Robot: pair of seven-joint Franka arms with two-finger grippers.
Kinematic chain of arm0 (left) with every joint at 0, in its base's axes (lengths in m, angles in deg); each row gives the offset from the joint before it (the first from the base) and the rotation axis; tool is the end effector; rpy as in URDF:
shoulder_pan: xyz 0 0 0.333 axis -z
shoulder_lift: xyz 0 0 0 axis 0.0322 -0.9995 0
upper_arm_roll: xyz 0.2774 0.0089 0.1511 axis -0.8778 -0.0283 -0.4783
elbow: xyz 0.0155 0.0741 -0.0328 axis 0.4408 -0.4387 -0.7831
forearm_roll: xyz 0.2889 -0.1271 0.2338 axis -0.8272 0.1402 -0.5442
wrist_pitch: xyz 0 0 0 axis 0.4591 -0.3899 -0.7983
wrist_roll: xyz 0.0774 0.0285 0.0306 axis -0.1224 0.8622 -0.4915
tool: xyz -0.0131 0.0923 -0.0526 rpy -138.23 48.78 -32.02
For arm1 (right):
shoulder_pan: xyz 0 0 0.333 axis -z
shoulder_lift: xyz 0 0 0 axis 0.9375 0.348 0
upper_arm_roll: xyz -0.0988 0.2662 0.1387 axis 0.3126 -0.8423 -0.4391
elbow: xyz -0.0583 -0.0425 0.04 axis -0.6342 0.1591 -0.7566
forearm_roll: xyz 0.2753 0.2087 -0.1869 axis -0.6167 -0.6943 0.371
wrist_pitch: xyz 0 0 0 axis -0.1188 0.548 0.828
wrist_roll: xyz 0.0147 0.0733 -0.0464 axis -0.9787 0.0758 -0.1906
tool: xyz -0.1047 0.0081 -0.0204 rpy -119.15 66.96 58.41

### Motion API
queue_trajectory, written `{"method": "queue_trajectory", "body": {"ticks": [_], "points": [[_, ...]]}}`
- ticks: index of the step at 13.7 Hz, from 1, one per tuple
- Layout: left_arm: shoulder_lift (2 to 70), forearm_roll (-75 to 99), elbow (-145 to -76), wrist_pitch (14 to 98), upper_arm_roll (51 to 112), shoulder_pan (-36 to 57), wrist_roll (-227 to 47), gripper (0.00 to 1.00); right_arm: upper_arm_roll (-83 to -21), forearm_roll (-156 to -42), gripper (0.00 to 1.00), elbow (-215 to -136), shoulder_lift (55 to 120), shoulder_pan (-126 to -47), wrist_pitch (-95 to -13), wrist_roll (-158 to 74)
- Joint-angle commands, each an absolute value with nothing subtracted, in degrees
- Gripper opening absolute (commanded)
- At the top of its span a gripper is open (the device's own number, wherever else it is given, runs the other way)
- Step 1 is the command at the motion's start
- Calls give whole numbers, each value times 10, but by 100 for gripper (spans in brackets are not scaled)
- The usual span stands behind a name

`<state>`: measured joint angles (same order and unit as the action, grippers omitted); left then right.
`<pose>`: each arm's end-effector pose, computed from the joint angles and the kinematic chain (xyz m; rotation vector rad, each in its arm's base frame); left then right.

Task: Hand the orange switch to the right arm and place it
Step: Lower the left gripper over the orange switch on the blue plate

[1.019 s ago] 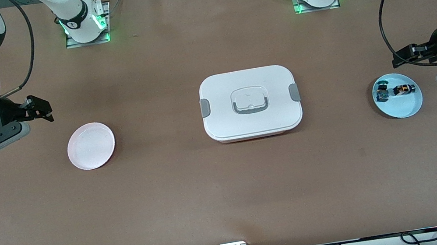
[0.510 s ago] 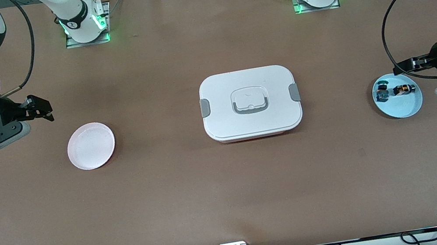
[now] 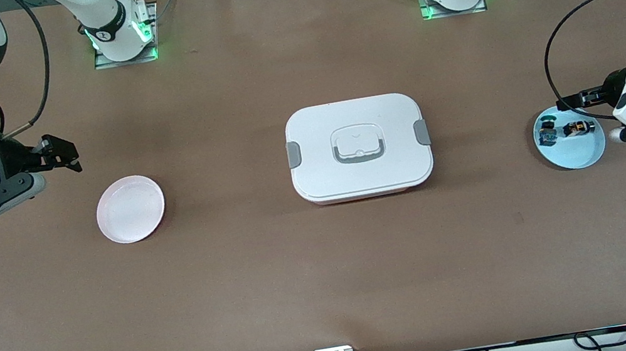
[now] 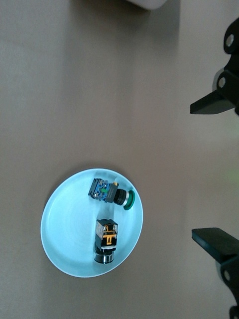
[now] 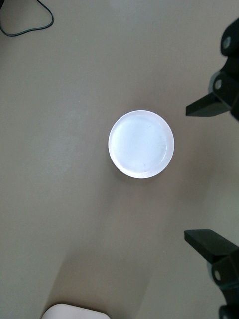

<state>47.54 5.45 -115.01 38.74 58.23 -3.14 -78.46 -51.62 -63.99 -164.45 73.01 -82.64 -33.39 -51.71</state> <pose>0.5750 0.0934 0.3826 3.0388 0.1545 -0.4916 0.6003 0.0837 0.5592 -3.0706 -0.5892 0.0537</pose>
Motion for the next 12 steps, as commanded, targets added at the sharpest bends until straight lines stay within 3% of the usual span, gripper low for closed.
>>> {"method": "queue_trajectory", "body": {"ticks": [1, 6, 12], "points": [[513, 57, -1232, 454, 585, -61, -739, 100, -517, -647, 100, -1648, 727, -824, -346, -512], [485, 56, -1272, 522, 585, -123, -683, 100, -519, -646, 100, -1653, 721, -827, -342, -494], [450, 57, -1319, 644, 585, -134, -663, 100, -519, -651, 100, -1661, 718, -827, -356, -479]]}}
